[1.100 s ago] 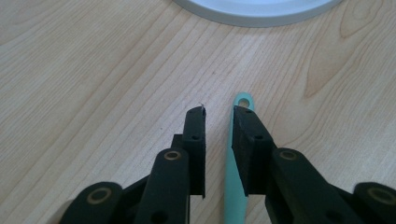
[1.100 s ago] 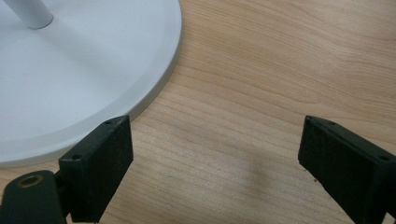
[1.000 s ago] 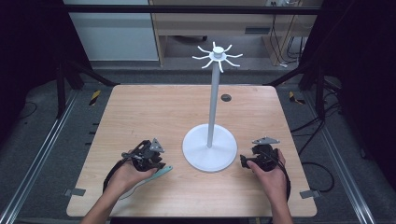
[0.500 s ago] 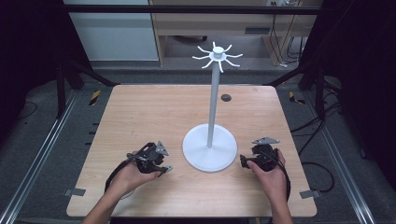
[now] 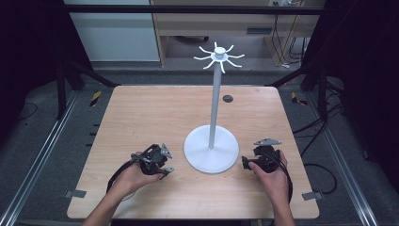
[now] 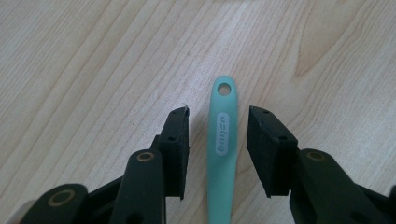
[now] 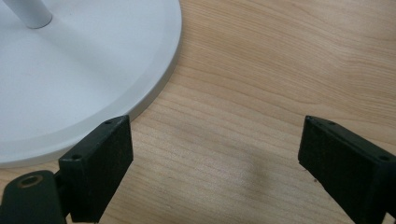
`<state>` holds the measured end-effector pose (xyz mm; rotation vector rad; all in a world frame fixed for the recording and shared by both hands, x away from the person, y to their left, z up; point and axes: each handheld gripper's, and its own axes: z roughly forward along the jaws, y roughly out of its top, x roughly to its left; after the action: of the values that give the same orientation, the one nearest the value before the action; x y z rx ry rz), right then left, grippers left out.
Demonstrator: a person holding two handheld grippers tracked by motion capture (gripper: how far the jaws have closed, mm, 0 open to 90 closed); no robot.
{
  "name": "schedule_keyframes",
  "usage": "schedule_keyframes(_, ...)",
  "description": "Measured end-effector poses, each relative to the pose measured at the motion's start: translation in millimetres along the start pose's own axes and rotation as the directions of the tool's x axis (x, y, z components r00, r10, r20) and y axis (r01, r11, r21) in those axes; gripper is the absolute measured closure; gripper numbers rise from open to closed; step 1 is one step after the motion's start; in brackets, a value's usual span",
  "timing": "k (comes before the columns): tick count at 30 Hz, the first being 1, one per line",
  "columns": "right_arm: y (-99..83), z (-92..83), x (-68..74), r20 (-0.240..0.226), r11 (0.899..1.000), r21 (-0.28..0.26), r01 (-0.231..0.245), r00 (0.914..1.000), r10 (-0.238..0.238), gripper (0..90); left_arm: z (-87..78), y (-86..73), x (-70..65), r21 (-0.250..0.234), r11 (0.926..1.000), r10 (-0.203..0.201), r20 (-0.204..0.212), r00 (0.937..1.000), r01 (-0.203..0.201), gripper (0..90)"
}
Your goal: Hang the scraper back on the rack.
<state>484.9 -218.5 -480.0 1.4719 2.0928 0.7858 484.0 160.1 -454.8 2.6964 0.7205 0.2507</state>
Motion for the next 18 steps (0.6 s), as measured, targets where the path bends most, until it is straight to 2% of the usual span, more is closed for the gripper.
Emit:
schedule_keyframes(8,0.2,0.2,0.3,-0.006,1.000,-0.003,0.002,1.0000,-0.002,10.4,8.7,4.6,-1.8,0.060,0.9981,0.015,0.002,0.9999,-0.015,59.0)
schedule_keyframes(12,0.3,0.1,0.7,-0.008,1.000,-0.001,0.001,1.0000,-0.001,10.3,9.0,5.3,-0.1,0.065,0.9977,0.016,0.007,0.9999,-0.016,60.3)
schedule_keyframes(18,0.1,-0.1,0.5,-0.008,1.000,-0.003,-0.001,1.0000,0.000,10.3,10.5,6.0,3.1,0.087,0.9961,0.013,0.034,0.9993,-0.016,63.1)
